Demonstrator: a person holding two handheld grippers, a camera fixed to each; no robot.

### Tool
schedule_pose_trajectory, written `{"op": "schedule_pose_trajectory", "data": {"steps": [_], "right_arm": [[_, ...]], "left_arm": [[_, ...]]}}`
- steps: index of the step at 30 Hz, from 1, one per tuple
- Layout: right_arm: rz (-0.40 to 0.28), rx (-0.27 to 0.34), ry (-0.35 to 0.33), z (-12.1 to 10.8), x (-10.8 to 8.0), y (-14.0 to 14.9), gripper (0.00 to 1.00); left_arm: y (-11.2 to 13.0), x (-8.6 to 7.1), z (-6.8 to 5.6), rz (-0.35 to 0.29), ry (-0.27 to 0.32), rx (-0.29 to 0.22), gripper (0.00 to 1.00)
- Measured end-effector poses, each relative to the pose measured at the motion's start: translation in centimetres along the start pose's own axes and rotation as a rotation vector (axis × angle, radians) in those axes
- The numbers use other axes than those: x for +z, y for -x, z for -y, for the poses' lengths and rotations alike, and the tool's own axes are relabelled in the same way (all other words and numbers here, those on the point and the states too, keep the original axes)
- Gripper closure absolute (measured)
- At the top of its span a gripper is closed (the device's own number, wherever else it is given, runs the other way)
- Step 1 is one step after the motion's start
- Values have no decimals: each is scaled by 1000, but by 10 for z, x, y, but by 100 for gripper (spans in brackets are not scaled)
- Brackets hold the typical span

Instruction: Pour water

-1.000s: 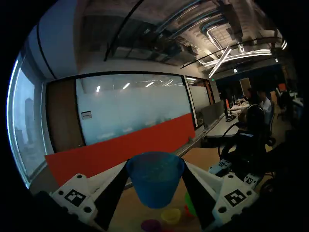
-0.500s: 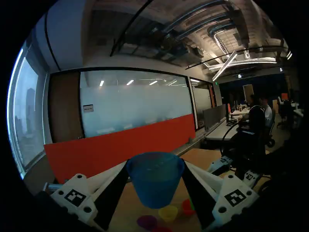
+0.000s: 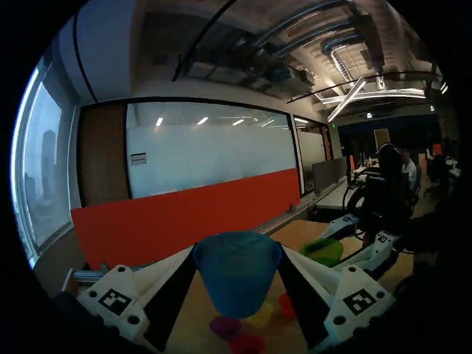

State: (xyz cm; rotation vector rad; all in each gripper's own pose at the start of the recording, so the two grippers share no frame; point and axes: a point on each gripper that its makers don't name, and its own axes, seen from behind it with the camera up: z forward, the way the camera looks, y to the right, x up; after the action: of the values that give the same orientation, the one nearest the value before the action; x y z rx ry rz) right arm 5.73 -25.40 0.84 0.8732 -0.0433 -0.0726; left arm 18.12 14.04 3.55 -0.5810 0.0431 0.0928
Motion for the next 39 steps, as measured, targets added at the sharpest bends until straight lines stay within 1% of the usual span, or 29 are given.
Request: {"op": "schedule_pose_trajectory", "data": {"steps": [6, 14, 25, 31, 39], "right_arm": [[4, -3, 27, -10, -13, -3, 10], [14, -10, 66, -22, -28, -2, 10], [26, -6, 80, -26, -33, 1, 10], [48, 1, 75, -27, -37, 10, 9], [95, 0, 62, -26, -42, 24, 9]], "left_arm": [[11, -6, 0, 11, 0, -14, 11], [23, -14, -3, 23, 8, -12, 11], [43, -19, -6, 58, 16, 12, 11], [60, -24, -11, 91, 24, 10, 11], [92, -31, -17, 163, 46, 4, 11]]}}
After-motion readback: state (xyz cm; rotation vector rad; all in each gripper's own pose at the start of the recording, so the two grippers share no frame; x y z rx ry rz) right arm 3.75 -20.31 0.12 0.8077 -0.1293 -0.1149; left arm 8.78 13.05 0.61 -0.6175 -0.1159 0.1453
